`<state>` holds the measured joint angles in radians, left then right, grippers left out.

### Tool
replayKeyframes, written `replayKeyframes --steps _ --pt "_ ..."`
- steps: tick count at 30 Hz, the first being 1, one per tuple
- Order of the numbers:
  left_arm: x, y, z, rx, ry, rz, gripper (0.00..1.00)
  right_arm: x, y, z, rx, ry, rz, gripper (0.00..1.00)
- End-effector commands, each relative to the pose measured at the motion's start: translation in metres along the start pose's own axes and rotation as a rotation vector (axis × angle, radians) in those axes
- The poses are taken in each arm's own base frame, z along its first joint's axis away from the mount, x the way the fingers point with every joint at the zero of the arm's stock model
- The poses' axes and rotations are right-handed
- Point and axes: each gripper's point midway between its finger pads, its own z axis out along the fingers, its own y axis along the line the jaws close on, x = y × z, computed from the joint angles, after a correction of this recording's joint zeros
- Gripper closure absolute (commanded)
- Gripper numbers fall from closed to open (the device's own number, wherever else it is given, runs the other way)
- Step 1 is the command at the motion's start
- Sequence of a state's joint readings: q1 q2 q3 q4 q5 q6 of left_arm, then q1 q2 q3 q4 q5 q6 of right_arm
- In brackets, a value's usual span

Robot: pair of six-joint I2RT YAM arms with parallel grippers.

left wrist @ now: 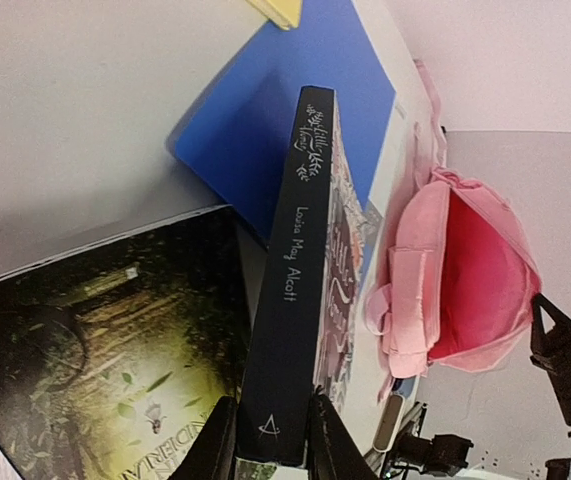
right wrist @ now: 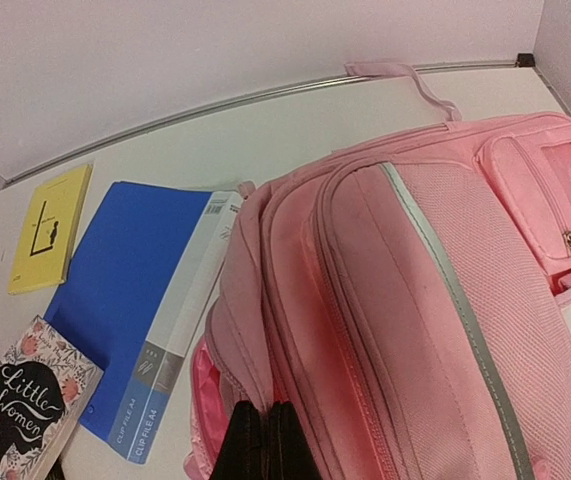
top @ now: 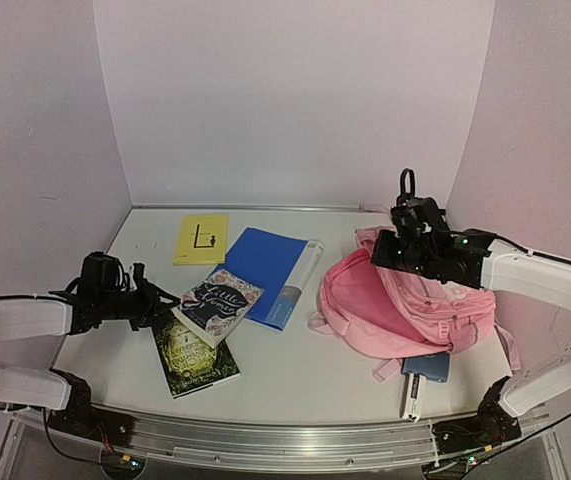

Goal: Pack the student bag
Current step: Pick up the book from the center of the board, then place the book in the student bag.

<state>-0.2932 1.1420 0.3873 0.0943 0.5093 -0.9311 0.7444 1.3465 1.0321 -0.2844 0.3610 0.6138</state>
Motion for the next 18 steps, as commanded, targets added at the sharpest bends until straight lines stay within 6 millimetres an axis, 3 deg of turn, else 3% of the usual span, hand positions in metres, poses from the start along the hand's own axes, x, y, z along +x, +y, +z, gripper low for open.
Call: replayKeyframes --steps 1,7,18 --pt "-0.008 -0.079 -0.024 0.24 0.025 0.15 1.0 -0.049 0.029 -0.032 -0.156 -0.109 0.098 1.0" --pt "-0.008 -0.134 -0.048 0.39 0.075 0.221 1.0 -0.063 0.046 -0.048 -0.256 -0.119 0.134 1.0" --pt "-0.01 -0.203 -0.062 0.558 0.23 0.289 1.0 -0.079 0.079 -0.049 -0.348 -0.124 0.135 1.0"
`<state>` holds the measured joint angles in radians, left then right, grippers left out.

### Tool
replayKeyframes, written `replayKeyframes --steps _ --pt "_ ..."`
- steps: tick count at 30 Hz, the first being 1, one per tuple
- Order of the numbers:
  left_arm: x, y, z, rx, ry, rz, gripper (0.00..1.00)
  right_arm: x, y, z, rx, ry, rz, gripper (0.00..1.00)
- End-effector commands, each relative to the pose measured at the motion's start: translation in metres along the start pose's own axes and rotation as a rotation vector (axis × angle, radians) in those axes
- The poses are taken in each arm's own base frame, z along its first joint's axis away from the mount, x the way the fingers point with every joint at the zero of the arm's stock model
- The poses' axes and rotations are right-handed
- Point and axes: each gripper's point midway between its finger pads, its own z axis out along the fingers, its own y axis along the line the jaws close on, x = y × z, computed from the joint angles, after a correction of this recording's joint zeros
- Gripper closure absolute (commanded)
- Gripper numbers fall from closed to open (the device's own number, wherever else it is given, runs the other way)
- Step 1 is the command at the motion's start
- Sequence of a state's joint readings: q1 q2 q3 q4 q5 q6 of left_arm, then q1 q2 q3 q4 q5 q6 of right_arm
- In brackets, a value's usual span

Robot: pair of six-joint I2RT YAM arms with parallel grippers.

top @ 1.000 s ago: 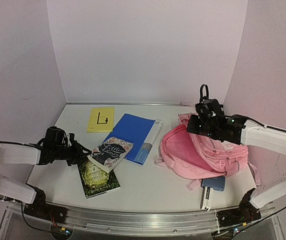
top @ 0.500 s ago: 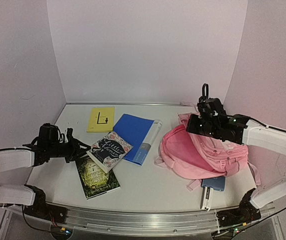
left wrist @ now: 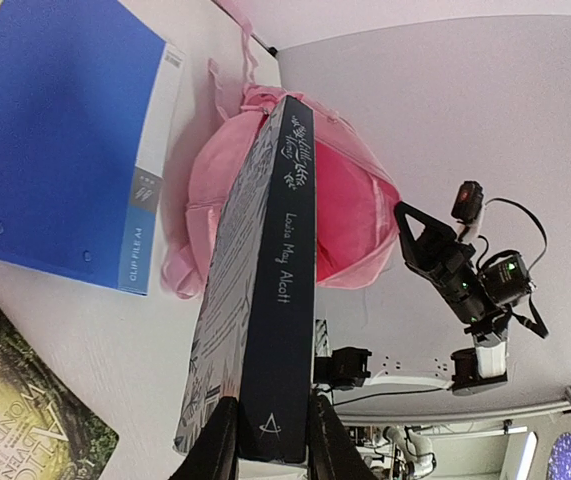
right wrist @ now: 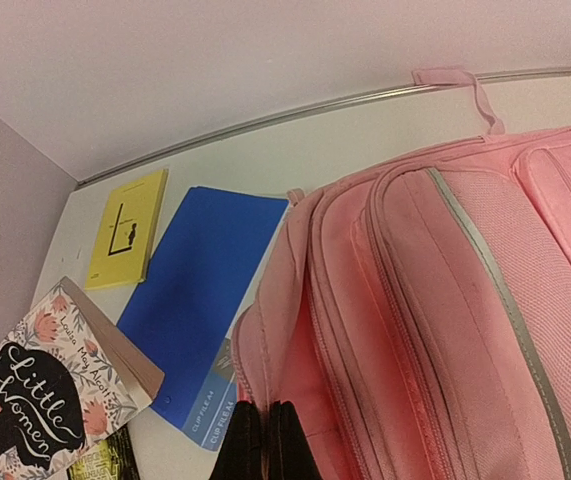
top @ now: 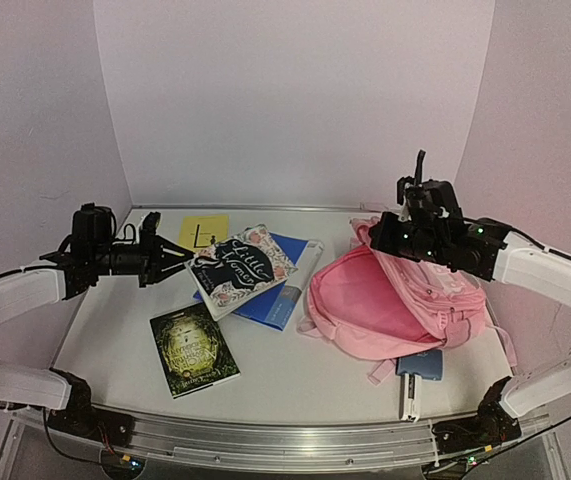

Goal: Pack the student bag
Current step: Place the book in the student bag.

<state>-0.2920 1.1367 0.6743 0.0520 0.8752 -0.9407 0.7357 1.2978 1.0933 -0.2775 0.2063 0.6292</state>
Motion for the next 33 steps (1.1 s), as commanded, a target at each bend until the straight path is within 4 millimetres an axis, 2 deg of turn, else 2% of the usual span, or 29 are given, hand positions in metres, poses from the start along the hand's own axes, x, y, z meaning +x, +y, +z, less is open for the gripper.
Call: replayKeyframes --steps 1,6,10,14,19,28,33 --pt "-0.012 -0.074 0.0 0.189 0.07 0.148 1.0 -0.054 0.057 -0.017 -0.179 -0.135 0.058 1.0" --pt "-0.01 -0.08 0.021 0.196 0.128 0.137 1.0 -0.062 0.08 -0.016 -0.22 -0.152 0.061 1.0" --pt "0.0 -0.086 0.049 0.229 0.184 0.133 1.0 -0.065 0.1 -0.018 -0.265 -0.16 0.056 1.0" --pt "0.007 -0.082 0.081 0.236 0.231 0.117 1.0 -0.063 0.118 -0.017 -0.297 -0.155 0.048 1.0" --pt "0.001 -0.075 0.11 0.271 0.24 0.067 1.0 -0.055 0.138 -0.019 -0.338 -0.14 0.037 1.0" --pt "-0.006 -0.088 0.164 0.338 0.282 0.08 1.0 -0.039 0.157 -0.015 -0.379 -0.11 0.025 1.0" --pt "-0.007 -0.083 0.197 0.359 0.313 0.081 1.0 -0.037 0.161 -0.014 -0.39 -0.107 0.023 1.0"
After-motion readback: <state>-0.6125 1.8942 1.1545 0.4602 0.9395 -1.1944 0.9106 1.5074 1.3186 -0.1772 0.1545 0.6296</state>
